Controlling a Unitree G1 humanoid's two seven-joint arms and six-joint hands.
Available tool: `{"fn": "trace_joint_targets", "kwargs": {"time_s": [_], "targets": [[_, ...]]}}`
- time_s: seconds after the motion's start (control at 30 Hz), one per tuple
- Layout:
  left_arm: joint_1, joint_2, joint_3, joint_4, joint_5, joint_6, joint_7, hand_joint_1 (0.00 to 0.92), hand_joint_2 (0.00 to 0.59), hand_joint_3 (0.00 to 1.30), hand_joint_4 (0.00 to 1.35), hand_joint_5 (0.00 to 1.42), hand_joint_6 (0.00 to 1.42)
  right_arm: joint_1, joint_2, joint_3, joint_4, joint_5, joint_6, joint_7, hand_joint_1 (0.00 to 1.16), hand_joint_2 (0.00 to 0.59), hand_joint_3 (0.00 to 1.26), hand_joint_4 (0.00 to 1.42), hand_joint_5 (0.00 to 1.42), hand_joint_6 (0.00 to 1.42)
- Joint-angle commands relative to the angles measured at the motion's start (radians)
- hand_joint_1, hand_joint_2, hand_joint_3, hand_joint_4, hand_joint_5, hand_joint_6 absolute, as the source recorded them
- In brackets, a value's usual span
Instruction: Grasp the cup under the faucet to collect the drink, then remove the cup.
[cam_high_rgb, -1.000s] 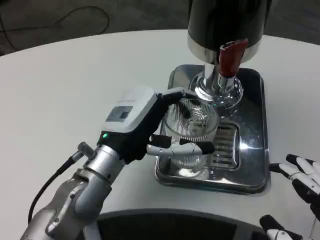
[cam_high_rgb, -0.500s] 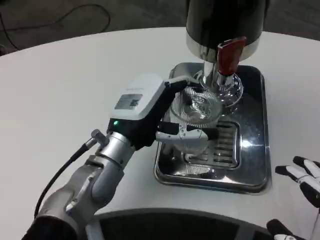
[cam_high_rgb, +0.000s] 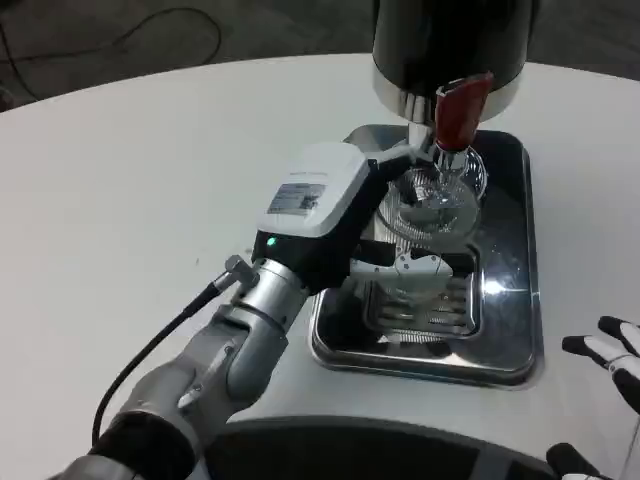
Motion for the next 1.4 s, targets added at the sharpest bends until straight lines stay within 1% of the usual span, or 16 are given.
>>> {"fn": "trace_joint_targets", "kwargs": {"time_s": [0.03, 0.23, 0.3, 0.4, 0.43, 0.5, 0.57, 0.63, 0.7, 0.73, 0.83, 0.97, 1.17, 1.2, 1.27, 1.4], "targets": [[-0.015, -0.004, -0.02, 0.011, 0.005, 0.001, 0.029, 0.479, 0.113, 1.0, 1.15, 1.36, 1.42, 0.022, 0.005, -0.02, -0.017, 0.017, -0.02, -0.01, 0.31, 0.388, 0.14, 0.01, 0.0, 0.0], [0.0, 0.009, -0.027, -0.002, 0.004, 0.0, 0.035, 0.479, 0.113, 1.01, 1.15, 1.36, 1.42, 0.033, 0.011, -0.017, -0.017, 0.018, -0.029, -0.012, 0.31, 0.389, 0.14, 0.01, 0.0, 0.0], [0.006, 0.015, -0.028, -0.009, 0.007, 0.005, 0.036, 0.478, 0.104, 0.99, 1.13, 1.35, 1.42, 0.033, 0.014, -0.015, -0.017, 0.017, -0.031, -0.012, 0.31, 0.389, 0.14, 0.01, 0.0, 0.0], [0.01, 0.023, -0.03, -0.015, 0.007, 0.018, 0.017, 0.462, 0.075, 0.93, 1.05, 1.3, 1.42, 0.03, 0.015, -0.013, -0.016, 0.018, -0.033, -0.011, 0.31, 0.389, 0.14, 0.01, 0.0, 0.0], [0.012, 0.025, -0.031, -0.015, 0.006, 0.02, 0.013, 0.432, 0.05, 0.86, 0.95, 1.21, 1.41, 0.029, 0.016, -0.013, -0.016, 0.019, -0.033, -0.012, 0.31, 0.389, 0.14, 0.01, 0.0, 0.0], [0.014, 0.029, -0.033, -0.019, 0.005, 0.026, 0.008, 0.39, 0.037, 0.79, 0.87, 1.15, 1.42, 0.026, 0.017, -0.013, -0.015, 0.02, -0.033, -0.012, 0.31, 0.389, 0.14, 0.01, 0.0, 0.0], [0.021, 0.034, -0.034, -0.026, 0.005, 0.03, 0.006, 0.367, 0.035, 0.75, 0.83, 1.1, 1.42, 0.023, 0.017, -0.011, -0.014, 0.02, -0.032, -0.011, 0.31, 0.389, 0.14, 0.01, 0.0, 0.0], [0.026, 0.038, -0.035, -0.032, 0.004, 0.032, 0.005, 0.29, 0.054, 0.68, 0.73, 1.01, 1.39, 0.021, 0.018, -0.007, -0.013, 0.018, -0.032, -0.011, 0.31, 0.389, 0.15, 0.01, 0.0, 0.0], [0.028, 0.041, -0.036, -0.033, 0.002, 0.035, -0.003, 0.211, 0.064, 0.59, 0.61, 0.89, 1.31, 0.02, 0.018, -0.003, -0.013, 0.017, -0.032, -0.011, 0.31, 0.396, 0.15, 0.02, 0.0, 0.0], [0.029, 0.042, -0.036, -0.034, 0.002, 0.037, -0.007, 0.2, 0.066, 0.56, 0.58, 0.85, 1.28, 0.019, 0.018, -0.002, -0.012, 0.016, -0.031, -0.011, 0.31, 0.396, 0.15, 0.02, 0.0, 0.0], [0.029, 0.041, -0.038, -0.033, -0.001, 0.038, -0.008, 0.194, 0.076, 0.47, 0.52, 0.78, 1.24, 0.015, 0.017, -0.001, -0.01, 0.015, -0.028, -0.009, 0.31, 0.397, 0.16, 0.02, 0.0, 0.0], [0.027, 0.033, -0.045, -0.033, 0.005, 0.044, -0.005, 0.196, 0.081, 0.42, 0.48, 0.75, 1.24, 0.013, 0.015, -0.002, -0.007, 0.017, -0.026, -0.006, 0.31, 0.397, 0.16, 0.02, 0.0, 0.0], [0.019, 0.03, -0.055, -0.033, 0.003, 0.06, 0.001, 0.199, 0.088, 0.4, 0.46, 0.73, 1.22, 0.019, 0.014, -0.01, -0.003, 0.023, -0.026, -0.006, 0.31, 0.397, 0.16, 0.02, 0.0, 0.0], [0.018, 0.031, -0.055, -0.033, 0.003, 0.061, 0.0, 0.199, 0.088, 0.4, 0.45, 0.73, 1.21, 0.021, 0.014, -0.01, -0.003, 0.024, -0.026, -0.006, 0.31, 0.398, 0.16, 0.02, 0.0, 0.0], [0.019, 0.032, -0.055, -0.033, 0.001, 0.06, -0.003, 0.19, 0.092, 0.33, 0.4, 0.67, 1.12, 0.022, 0.014, -0.009, -0.002, 0.027, -0.027, -0.005, 0.31, 0.398, 0.16, 0.02, 0.0, 0.0], [0.027, 0.037, -0.055, -0.043, -0.003, 0.045, 0.001, 0.168, 0.083, 0.29, 0.34, 0.61, 1.06, 0.013, 0.012, -0.007, 0.001, 0.028, -0.024, -0.006, 0.31, 0.398, 0.16, 0.02, 0.0, 0.0]]}}
